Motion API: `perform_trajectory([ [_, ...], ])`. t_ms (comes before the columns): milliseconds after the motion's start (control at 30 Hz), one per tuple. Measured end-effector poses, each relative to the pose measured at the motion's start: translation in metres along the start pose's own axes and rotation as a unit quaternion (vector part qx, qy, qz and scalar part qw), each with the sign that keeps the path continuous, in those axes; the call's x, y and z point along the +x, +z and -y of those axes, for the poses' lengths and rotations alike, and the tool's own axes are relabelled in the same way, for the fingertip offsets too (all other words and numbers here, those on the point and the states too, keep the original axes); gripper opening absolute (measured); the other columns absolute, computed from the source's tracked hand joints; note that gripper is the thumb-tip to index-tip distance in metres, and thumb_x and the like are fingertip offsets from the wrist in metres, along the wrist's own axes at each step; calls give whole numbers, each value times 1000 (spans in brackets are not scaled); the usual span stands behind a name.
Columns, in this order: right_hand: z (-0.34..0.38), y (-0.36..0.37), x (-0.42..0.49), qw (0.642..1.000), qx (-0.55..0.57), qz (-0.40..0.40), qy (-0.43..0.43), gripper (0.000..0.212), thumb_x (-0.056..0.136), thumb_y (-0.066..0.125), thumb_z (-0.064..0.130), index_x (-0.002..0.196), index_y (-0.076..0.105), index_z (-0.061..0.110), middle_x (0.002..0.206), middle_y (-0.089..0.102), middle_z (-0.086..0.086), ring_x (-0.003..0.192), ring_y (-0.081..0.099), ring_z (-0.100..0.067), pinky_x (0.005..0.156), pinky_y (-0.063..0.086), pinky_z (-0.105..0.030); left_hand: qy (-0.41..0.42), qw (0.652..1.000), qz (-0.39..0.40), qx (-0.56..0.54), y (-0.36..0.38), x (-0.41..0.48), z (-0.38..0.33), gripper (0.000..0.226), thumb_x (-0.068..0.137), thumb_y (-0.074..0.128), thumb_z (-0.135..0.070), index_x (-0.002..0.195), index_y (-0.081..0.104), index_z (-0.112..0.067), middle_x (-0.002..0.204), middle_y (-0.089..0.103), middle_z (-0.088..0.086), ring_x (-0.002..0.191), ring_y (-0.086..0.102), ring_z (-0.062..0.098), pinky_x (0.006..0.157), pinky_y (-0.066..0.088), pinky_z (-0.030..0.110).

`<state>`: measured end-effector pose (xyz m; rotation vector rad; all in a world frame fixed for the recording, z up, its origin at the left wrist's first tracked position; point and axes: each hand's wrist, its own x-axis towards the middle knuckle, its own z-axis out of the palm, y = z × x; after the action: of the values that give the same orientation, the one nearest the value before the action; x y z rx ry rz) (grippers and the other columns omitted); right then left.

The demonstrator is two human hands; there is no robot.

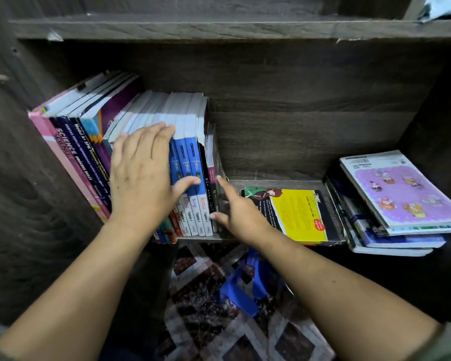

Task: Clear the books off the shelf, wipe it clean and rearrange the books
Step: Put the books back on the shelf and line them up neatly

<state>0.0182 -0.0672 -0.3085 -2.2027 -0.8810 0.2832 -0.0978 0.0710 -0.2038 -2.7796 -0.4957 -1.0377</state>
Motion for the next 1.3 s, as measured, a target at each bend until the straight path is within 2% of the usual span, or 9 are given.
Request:
perform_trajectory([
  [100, -1, 3, 8, 999, -25, -25, 2, 86, 85, 71, 36, 152, 17, 39, 124, 63, -17, 115, 59, -29, 99, 45, -34, -7, 1000, -6, -2, 4, 1, -3, 96, 67, 68, -69, 137, 44, -8, 137, 48, 11, 128, 40, 29, 113, 21, 47],
  [233, -1, -1, 12, 998, -55, -20, -2, 83, 86, 70, 36, 151, 19, 39, 130, 59, -17, 119, 56, -31, 100, 45, -36, -10, 999, -12, 28, 10, 0, -9, 97, 66, 64, -74, 138, 41, -13, 135, 44, 18, 124, 38, 36, 110, 19, 51],
  [367, -6, -14, 6, 992, -117, 40, -16, 83, 89, 66, 35, 152, 13, 40, 137, 54, -15, 123, 53, -31, 101, 44, -38, -37, 998, -16, 40, 13, 1, -17, 96, 69, 57, -80, 136, 40, -14, 136, 42, 18, 126, 36, 37, 112, 15, 53],
  [533, -33, -38, -15, 950, -285, 123, 22, 74, 82, 70, 41, 147, 34, 31, 146, 41, -9, 133, 40, -31, 106, 39, -38, -55, 997, -26, 37, 17, 1, -22, 97, 67, 59, -79, 134, 38, -13, 136, 40, 18, 128, 34, 38, 113, 11, 54],
  [733, -85, -78, -40, 906, -372, 140, 147, 109, 67, 81, 49, 152, 13, 38, 152, 23, -8, 136, 29, -36, 110, 33, -48, -56, 998, -29, 31, 20, 2, -22, 95, 67, 66, -73, 134, 36, -13, 137, 38, 18, 130, 31, 38, 114, 6, 54],
  [900, -112, -88, -50, 896, -375, 143, 189, 107, 76, 79, 39, 150, 2, 48, 157, 5, -17, 137, 22, -50, 112, 29, -53, -56, 998, -36, 23, 21, 2, -22, 95, 66, 68, -72, 133, 36, -12, 137, 38, 19, 129, 31, 38, 114, 5, 55],
  [1033, -117, -86, -49, 905, -339, 127, 221, 109, 75, 80, 39, 149, 1, 50, 157, 0, -17, 135, 28, -50, 109, 35, -52, -56, 997, -40, 19, 22, 1, -22, 95, 66, 69, -71, 133, 36, -12, 137, 38, 18, 129, 30, 38, 114, 3, 54],
  [1200, -113, -92, -46, 886, -365, 140, 250, 109, 74, 81, 36, 150, 4, 47, 148, 21, -18, 125, 47, -42, 102, 45, -45, -51, 998, -42, 13, 22, 1, -20, 95, 66, 69, -70, 135, 35, -13, 138, 37, 18, 131, 29, 37, 115, -1, 52],
  [1300, -107, -98, -42, 884, -373, 150, 238, 84, 88, 67, 23, 150, 16, 46, 142, 30, -16, 124, 46, -41, 103, 44, -44, -49, 998, -40, 13, 22, 1, -20, 96, 66, 69, -70, 135, 35, -13, 139, 37, 18, 131, 29, 37, 114, -1, 52],
])
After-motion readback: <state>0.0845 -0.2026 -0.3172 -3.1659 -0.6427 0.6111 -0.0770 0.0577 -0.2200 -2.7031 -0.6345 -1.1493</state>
